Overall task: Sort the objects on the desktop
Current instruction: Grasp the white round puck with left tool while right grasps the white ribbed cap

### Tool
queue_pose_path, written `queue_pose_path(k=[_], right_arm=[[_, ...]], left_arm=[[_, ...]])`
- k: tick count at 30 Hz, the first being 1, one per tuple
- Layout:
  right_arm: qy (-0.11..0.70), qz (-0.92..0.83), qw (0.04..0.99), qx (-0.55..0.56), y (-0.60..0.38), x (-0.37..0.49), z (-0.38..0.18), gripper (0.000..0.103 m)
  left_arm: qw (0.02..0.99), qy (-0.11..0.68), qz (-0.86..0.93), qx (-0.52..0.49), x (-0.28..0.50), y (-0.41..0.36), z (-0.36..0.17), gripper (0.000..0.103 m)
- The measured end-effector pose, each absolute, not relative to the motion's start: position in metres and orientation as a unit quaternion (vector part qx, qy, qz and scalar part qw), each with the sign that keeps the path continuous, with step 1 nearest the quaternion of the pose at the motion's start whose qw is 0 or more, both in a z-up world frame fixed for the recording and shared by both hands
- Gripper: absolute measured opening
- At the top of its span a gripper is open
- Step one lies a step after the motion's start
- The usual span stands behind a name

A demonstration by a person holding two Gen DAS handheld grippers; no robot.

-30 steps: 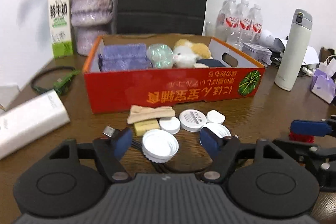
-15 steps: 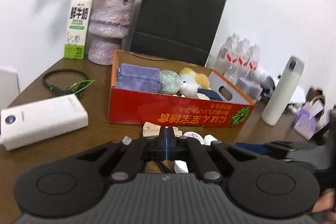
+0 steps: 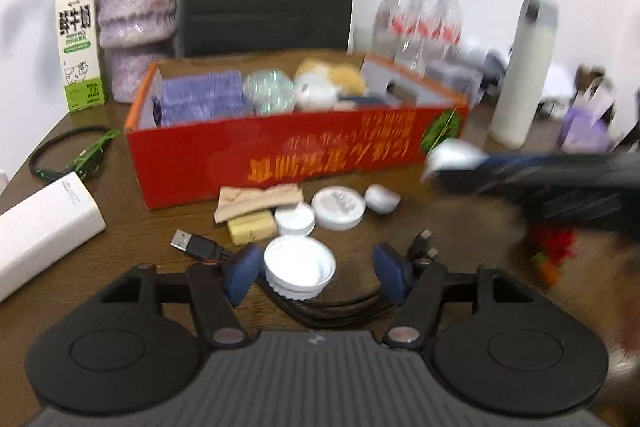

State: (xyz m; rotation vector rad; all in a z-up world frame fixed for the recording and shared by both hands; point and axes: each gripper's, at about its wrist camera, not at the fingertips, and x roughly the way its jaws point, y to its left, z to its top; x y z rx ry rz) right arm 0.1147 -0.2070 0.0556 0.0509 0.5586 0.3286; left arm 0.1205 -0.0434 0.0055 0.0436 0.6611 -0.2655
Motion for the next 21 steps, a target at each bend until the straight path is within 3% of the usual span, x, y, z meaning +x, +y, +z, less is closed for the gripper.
queue_pose_path(k=[3,7,11,13,15,18,21], right_arm=[[0.267,0.160,0.950,0.032,-0.222,0.099,0.060,0.039],[0.265,0.160,0.950,0.037,-0.234,0.088,0.058,0.039],[0.268,0.162,0.949,0.044,-0.239,0.089,0.053,0.039],[0.268,0.165,0.948,0.051,-0.244,0.090,0.052,0.039],[0.265,0.171,0.947,0.057,-0.249,0.090,0.051,0.039],[0.267,0.176,0.945,0.063,-0.254,0.093,0.048,0.039],[0.269,0.181,0.944,0.066,-0.257,0.096,0.043,0.039]], left_arm=[[0.937,0.322,-0.128,0.034,0.122,-0.047,0.001,0.060],[0.945,0.302,-0.124,0.032,0.124,-0.049,0.011,0.068],[0.937,0.288,-0.196,0.024,0.143,-0.059,0.026,0.068],[0.919,0.315,-0.234,0.027,0.165,-0.065,0.023,0.054],[0.909,0.340,-0.239,0.039,0.185,-0.070,0.017,0.049],[0.903,0.346,-0.241,0.086,0.198,-0.077,0.009,0.052],[0.896,0.341,-0.260,0.113,0.197,-0.076,0.005,0.065]])
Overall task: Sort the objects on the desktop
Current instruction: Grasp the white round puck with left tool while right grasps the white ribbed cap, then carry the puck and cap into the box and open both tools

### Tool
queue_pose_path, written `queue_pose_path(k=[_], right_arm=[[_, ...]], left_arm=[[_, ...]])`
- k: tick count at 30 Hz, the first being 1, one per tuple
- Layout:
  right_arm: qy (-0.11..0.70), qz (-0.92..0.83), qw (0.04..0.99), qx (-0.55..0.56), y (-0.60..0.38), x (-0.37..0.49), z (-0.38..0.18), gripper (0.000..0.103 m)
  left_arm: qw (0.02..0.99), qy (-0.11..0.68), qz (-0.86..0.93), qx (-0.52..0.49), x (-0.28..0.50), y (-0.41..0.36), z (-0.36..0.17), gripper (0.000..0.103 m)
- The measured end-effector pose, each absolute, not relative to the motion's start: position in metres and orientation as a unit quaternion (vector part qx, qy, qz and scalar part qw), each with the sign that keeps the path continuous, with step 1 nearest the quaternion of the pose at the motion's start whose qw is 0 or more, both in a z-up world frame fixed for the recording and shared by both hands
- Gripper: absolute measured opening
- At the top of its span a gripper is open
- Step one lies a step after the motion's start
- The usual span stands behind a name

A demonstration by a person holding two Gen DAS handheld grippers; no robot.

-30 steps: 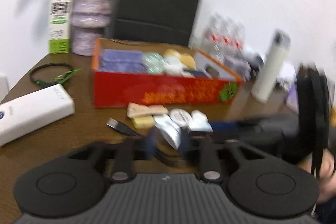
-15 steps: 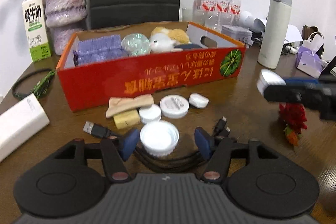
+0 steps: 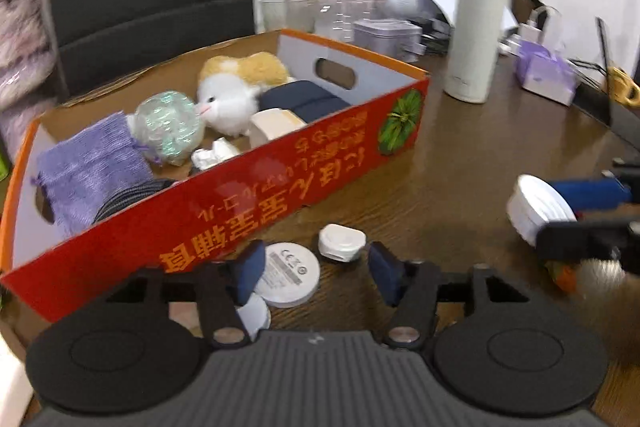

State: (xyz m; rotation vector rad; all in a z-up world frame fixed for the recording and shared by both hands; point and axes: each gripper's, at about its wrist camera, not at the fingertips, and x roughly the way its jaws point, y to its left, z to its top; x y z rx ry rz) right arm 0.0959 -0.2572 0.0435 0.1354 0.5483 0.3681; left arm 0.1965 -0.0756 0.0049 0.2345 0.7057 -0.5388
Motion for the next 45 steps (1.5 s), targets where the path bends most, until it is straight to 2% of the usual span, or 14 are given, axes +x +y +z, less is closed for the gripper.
queue_pose_path(k=[1,8,11,13,14,18,26,34,40,45], right_arm=[[0.271,0.183,0.942,0.069,-0.258,0.097,0.042,0.039],[0.269,0.195,0.941,0.065,-0.254,0.095,0.040,0.039],[0.271,0.193,0.941,0.066,-0.254,0.095,0.039,0.039],[0.272,0.191,0.941,0.069,-0.255,0.096,0.037,0.039],[0.272,0.189,0.941,0.070,-0.256,0.097,0.036,0.039],[0.273,0.190,0.940,0.070,-0.255,0.097,0.035,0.039],[0.227,0.205,0.950,0.065,-0.248,0.068,0.076,0.039],[0.221,0.227,0.947,0.058,-0.234,0.045,0.100,0.039],[0.223,0.251,0.942,0.030,-0.213,0.114,0.144,0.039],[0.334,0.249,0.909,0.023,-0.183,0.239,0.141,0.039]], left_arm=[[0.895,0.339,-0.265,0.117,0.196,-0.076,0.003,0.067],[0.901,0.331,-0.250,0.126,0.200,-0.074,0.008,0.066],[0.893,0.352,-0.247,0.132,0.209,-0.077,0.002,0.054],[0.891,0.361,-0.255,0.102,0.212,-0.071,0.001,0.042],[0.893,0.360,-0.250,0.103,0.210,-0.070,0.001,0.040],[0.903,0.345,-0.240,0.090,0.193,-0.068,0.010,0.040],[0.940,0.277,-0.194,0.037,0.128,-0.055,0.082,0.040],[0.955,0.239,-0.174,0.000,0.055,-0.036,0.104,0.040],[0.961,0.245,-0.128,0.010,0.126,-0.019,0.142,0.040],[0.929,0.359,-0.091,-0.013,0.242,-0.012,0.112,0.040]])
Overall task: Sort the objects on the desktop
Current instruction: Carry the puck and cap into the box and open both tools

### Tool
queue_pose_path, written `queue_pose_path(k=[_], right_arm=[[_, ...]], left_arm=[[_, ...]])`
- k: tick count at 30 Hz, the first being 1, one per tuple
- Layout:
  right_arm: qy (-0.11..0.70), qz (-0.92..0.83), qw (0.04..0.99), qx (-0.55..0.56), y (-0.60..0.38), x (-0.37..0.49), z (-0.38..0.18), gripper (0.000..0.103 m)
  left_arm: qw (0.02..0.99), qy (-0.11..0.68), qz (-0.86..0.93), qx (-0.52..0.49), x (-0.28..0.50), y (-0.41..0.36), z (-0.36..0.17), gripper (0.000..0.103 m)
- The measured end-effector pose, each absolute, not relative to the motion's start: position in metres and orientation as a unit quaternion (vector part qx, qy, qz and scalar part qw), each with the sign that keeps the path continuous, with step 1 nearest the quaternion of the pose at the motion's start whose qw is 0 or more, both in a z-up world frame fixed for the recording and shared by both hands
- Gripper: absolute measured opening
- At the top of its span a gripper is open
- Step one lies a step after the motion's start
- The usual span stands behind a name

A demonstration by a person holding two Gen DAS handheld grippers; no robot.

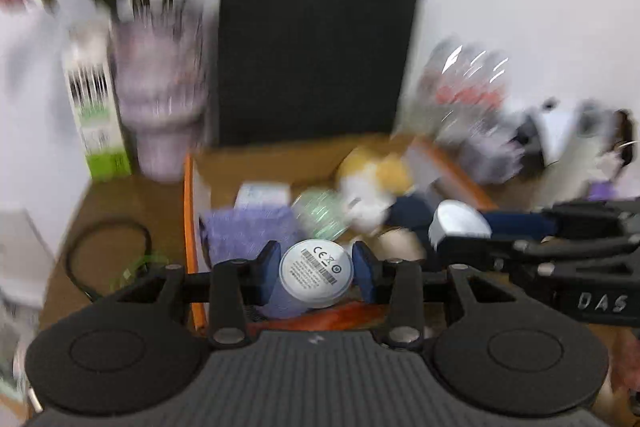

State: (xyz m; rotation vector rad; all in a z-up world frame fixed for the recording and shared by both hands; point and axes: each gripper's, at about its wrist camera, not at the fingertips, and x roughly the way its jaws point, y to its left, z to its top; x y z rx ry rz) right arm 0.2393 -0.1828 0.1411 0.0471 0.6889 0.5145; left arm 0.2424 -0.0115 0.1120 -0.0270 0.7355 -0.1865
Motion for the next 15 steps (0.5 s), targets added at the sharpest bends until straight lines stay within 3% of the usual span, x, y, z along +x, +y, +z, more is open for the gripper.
queue_pose_path(k=[6,9,11,13,15], right_arm=[[0.459,0.233,0.857,0.000,-0.152,0.327,0.090,0.039],[0.486,0.218,0.846,-0.017,-0.145,0.339,0.073,0.040],[0.488,0.215,0.846,-0.016,-0.146,0.342,0.077,0.039],[0.473,0.215,0.854,-0.008,-0.150,0.345,0.087,0.045],[0.467,0.213,0.858,0.006,-0.158,0.348,0.098,0.050]], left_arm=[[0.889,0.451,-0.076,-0.015,0.311,-0.002,0.052,0.042],[0.893,0.445,-0.074,0.021,0.312,-0.004,0.049,0.059],[0.891,0.446,-0.087,0.009,0.309,0.000,0.052,0.062],[0.893,0.441,-0.093,0.003,0.311,0.005,0.059,0.072],[0.896,0.433,-0.093,0.001,0.313,0.007,0.066,0.072]])
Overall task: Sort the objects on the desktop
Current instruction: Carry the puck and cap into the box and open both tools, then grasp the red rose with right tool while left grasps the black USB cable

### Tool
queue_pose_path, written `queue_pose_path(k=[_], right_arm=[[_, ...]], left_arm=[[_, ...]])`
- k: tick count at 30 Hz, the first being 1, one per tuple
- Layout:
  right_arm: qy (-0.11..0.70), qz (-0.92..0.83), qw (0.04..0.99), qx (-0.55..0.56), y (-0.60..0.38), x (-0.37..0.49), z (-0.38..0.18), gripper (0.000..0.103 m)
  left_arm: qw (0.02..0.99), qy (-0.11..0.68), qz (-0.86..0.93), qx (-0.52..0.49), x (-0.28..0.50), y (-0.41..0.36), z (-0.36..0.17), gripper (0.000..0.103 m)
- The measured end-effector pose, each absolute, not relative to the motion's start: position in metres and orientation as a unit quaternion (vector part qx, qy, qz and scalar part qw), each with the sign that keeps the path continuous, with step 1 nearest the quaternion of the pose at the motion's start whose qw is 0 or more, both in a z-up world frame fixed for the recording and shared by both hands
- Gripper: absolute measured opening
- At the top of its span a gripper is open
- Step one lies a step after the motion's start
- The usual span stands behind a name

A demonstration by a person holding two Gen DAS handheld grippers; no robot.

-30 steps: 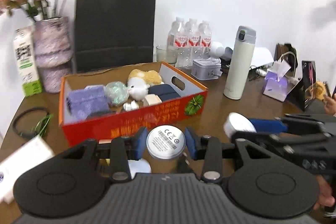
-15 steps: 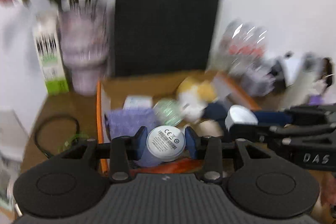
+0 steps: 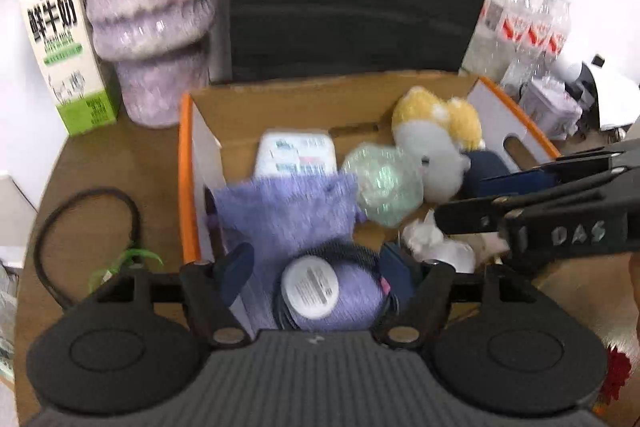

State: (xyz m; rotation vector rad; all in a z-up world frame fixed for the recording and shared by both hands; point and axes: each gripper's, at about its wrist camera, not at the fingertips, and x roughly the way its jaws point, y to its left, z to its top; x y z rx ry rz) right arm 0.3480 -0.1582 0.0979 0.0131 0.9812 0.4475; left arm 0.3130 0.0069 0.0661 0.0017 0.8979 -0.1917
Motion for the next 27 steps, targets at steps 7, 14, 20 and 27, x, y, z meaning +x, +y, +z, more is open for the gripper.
queue_pose_path(k=[7,14,20,27], right_arm=[[0.437,0.193,0.878,0.000,-0.170,0.337,0.136,0.050],[0.355,0.183,0.917,0.005,-0.187,0.235,0.136,0.059],[0.305,0.169,0.937,0.001,-0.209,0.105,0.094,0.062],[0.286,0.160,0.945,-0.022,-0.216,-0.026,0.037,0.063]], left_arm=[[0.906,0.417,-0.076,-0.021,0.305,0.014,0.106,0.081],[0.929,0.361,-0.073,-0.039,0.205,0.010,0.115,0.089],[0.947,0.303,-0.075,-0.081,0.063,0.000,0.076,0.102],[0.955,0.293,-0.013,-0.036,-0.055,-0.015,0.024,0.103]])
